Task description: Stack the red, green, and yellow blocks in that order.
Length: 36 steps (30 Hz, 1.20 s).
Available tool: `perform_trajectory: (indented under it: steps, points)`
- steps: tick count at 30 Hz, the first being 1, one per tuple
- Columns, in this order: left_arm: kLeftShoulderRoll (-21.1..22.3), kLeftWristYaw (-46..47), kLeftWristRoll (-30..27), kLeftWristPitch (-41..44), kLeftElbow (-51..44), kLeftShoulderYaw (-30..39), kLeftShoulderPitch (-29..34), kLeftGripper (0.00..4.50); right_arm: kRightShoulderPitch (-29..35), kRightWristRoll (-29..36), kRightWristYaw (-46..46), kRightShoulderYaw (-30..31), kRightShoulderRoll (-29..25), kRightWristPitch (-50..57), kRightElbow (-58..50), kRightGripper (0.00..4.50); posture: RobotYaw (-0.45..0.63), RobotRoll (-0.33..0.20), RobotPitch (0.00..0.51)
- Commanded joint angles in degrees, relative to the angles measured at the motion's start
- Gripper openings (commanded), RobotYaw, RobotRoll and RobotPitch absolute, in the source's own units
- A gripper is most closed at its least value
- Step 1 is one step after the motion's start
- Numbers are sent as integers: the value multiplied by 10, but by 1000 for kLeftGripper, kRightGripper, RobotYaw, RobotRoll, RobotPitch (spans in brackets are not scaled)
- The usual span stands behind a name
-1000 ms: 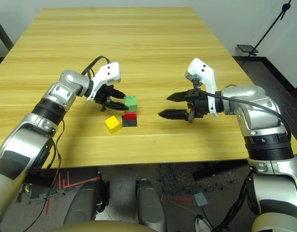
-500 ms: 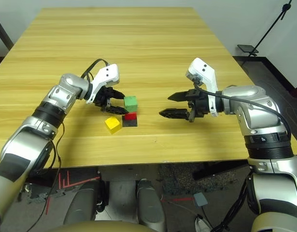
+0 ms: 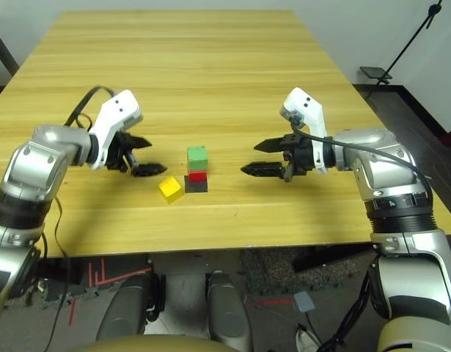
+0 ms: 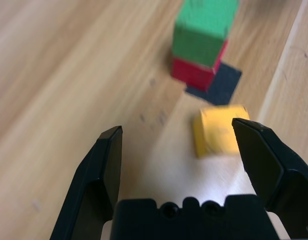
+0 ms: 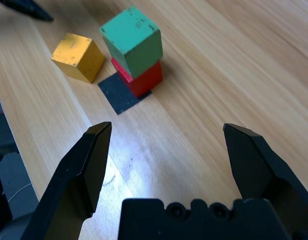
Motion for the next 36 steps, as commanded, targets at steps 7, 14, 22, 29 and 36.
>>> perform_trajectory:
  steps: [7, 14, 22, 29, 36]
  points:
    - [-49, 106, -51, 41, -85, -16, 59, 4472, -20, -12, 12, 20, 8, -9, 15, 4500, 231, -130, 95]
    - [-43, 130, -65, 0, -66, -50, 80, 4472, -18, -10, 18, 23, 3, 0, 7, 4500, 220, -141, 109]
    - [-25, 151, -46, -63, -25, -90, 95, 4472, -13, -7, 21, 20, -5, 10, -2, 4500, 208, -146, 116]
    - [-26, 164, -50, -91, -8, -96, 98, 3484, -9, -7, 19, 19, -4, 12, -5, 4500, 206, -144, 116]
    - [-12, 131, -97, -62, -43, -63, 43, 2003, -6, -7, 16, 18, -2, 9, -2, 4500, 206, -139, 106]
